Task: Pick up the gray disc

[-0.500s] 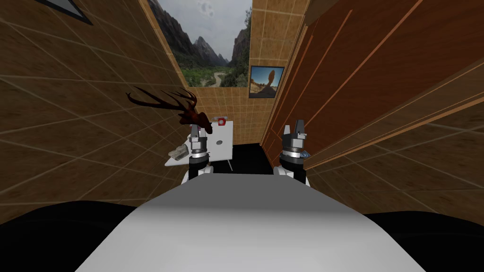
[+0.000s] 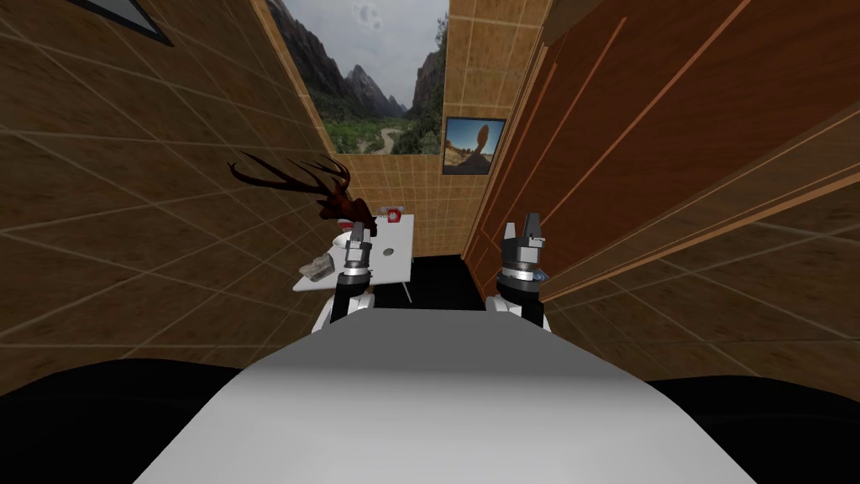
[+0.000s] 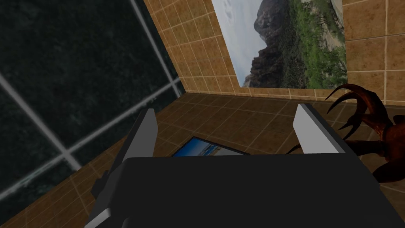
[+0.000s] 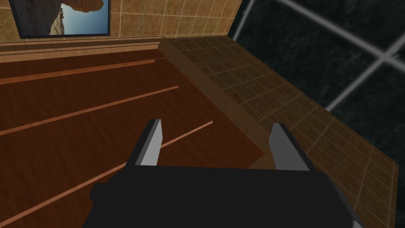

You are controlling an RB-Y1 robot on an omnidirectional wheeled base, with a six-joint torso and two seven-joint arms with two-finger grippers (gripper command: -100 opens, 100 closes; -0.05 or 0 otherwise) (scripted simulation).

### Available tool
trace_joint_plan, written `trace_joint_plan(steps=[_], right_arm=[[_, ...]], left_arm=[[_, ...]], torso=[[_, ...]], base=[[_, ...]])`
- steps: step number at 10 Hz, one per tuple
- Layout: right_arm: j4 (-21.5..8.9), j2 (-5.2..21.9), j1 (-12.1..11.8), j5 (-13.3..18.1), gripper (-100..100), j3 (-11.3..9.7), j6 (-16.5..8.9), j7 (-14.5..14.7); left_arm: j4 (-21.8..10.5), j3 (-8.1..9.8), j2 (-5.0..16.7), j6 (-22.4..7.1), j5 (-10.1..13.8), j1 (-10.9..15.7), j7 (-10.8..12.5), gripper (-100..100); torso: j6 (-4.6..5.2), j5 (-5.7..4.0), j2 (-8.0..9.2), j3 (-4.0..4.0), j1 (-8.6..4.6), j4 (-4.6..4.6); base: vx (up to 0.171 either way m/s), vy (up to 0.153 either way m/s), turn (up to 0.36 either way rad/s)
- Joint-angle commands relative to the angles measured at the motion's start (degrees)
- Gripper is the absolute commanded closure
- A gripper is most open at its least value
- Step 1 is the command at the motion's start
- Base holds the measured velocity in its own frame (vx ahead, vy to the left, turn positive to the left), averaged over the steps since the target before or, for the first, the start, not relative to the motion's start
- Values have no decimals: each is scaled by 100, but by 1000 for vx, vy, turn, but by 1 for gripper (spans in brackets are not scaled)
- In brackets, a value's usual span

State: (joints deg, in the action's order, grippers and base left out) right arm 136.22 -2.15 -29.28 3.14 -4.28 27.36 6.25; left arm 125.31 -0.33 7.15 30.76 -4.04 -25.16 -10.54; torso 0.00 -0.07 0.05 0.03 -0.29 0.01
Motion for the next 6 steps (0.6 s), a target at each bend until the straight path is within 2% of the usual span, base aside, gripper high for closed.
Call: trace_joint_plan(steps=[1, 2, 3, 4, 5, 6], right_arm=[[0, 0, 0, 0, 0, 0, 0, 0], [0, 0, 0, 0, 0, 0, 0, 0], [0, 0, 0, 0, 0, 0, 0, 0], [0, 0, 0, 0, 0, 0, 0, 0], [0, 0, 0, 0, 0, 0, 0, 0], [0, 0, 0, 0, 0, 0, 0, 0]], left_arm=[[-144, -15, 272, -286, 116, 125, -84, -100], [-144, -15, 272, -382, 116, 125, -84, -100], [-229, -9, 446, -590, 207, 233, -134, -100], [-229, -9, 446, -645, 207, 233, -134, -100], [-320, -2, 617, -855, 306, 350, -188, -100], [-320, -2, 617, -931, 306, 350, -188, -100]], torso=[[0, 0, 0, 0, 0, 0], [0, 0, -3, -1, -1, -1], [1, 1, -4, -2, 6, -1], [0, 1, -1, -1, 4, 0], [0, 1, 1, 0, 9, 0], [0, 2, 1, 0, 7, 0]], base=[[-9, -83, 50], [-9, -59, 23], [-21, -68, 45], [-20, -54, 20], [-23, -60, 40], [-3, -59, 22]])
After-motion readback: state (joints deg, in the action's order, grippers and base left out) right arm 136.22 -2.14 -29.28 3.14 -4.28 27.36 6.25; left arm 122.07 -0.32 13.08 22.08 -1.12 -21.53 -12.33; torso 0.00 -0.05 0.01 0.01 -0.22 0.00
